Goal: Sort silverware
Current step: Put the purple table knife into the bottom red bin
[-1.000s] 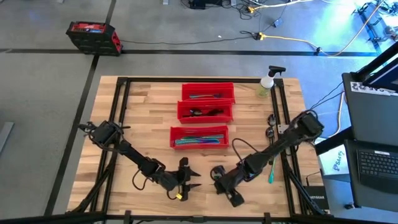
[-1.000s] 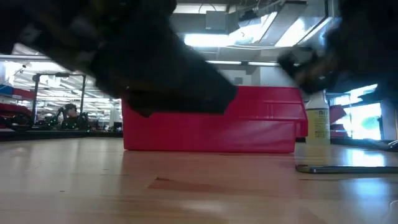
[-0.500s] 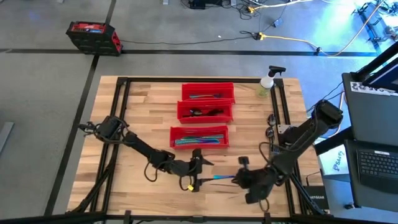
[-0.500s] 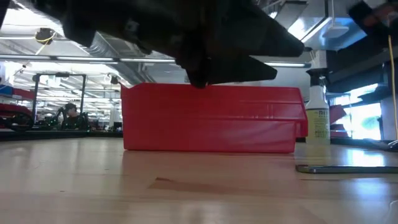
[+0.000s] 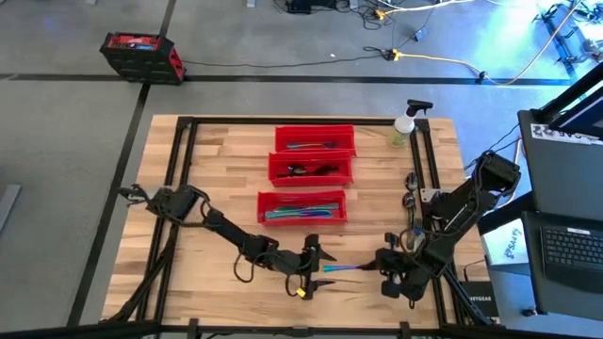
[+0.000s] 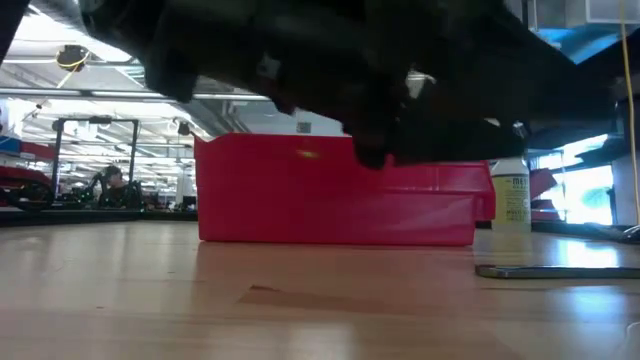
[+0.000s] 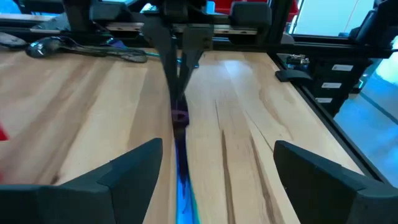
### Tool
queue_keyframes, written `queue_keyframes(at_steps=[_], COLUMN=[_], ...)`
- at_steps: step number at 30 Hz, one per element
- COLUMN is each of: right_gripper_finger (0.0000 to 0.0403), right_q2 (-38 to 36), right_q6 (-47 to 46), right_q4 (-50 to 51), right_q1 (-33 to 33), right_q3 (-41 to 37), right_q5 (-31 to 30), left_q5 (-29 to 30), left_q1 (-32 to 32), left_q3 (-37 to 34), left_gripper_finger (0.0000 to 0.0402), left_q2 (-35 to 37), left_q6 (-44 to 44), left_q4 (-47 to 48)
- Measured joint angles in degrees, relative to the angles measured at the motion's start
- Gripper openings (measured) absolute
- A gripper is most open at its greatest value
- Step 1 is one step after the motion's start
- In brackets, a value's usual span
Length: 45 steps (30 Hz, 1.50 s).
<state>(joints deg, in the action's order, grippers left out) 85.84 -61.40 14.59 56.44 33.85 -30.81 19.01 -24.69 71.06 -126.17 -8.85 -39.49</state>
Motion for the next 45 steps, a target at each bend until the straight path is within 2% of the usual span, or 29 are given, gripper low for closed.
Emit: queue_keyframes(at_steps=[8, 13, 18, 26, 41, 45], right_gripper_finger=[0.0, 0.0, 0.0, 0.0, 0.0, 0.0], right_q2=[0.0, 0.07, 1.02, 1.79, 1.79, 1.79], right_q6=[-4.34, -5.47, -5.71, -6.27, -7.35, -7.22], right_q4=[-1.52, -1.56, -1.56, -4.8, -4.42, -4.37], right_q1=[3.92, 5.27, 5.06, 5.08, 5.06, 5.06], right_q3=[-2.78, -3.0, -3.0, -4.38, -4.46, -4.48], right_q5=[-0.6, -1.11, -1.03, -0.85, 0.08, 0.22], left_q5=[0.81, 5.31, 10.98, 11.25, 11.23, 13.29], left_q1=[-0.23, -0.75, -1.31, -1.24, -1.91, -1.9], left_q3=[3.81, 3.74, 3.74, 3.3, 3.3, 3.28], left_gripper_finger=[0.0296, 0.0296, 0.0296, 0.0296, 0.0296, 0.0296], left_q2=[-3.61, -3.92, -4.33, -4.35, -4.35, -4.94], left_q6=[-1.22, 1.94, 0.63, -1.75, -2.97, -1.91], left_q4=[-0.56, -0.32, 0.14, 3.25, 8.36, 8.61])
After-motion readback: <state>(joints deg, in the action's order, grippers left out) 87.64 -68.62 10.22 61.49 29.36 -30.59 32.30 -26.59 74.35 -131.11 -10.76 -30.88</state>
